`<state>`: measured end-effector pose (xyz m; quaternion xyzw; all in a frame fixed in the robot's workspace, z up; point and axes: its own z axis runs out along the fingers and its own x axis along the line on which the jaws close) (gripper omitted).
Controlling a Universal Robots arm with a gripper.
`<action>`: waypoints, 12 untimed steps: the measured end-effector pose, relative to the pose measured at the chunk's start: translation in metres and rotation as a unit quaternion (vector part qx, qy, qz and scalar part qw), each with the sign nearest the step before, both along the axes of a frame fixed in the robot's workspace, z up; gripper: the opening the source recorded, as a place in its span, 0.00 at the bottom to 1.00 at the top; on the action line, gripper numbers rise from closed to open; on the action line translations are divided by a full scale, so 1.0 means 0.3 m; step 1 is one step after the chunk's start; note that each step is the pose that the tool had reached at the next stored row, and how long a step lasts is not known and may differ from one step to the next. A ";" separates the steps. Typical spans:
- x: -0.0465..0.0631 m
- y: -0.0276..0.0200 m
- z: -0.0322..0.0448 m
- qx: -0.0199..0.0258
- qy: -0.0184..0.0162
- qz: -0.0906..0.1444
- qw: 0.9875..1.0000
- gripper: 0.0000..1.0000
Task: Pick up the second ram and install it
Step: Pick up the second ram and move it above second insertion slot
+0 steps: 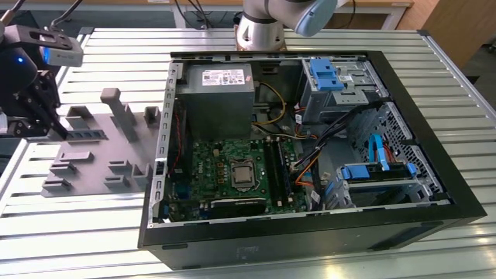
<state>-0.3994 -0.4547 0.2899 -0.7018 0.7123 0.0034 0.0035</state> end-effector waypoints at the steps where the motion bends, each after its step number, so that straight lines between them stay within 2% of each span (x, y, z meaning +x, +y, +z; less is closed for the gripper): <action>1: 0.000 0.000 0.002 0.000 0.000 0.000 1.000 0.14; 12: 0.000 0.003 0.032 0.000 0.000 0.000 1.000 0.14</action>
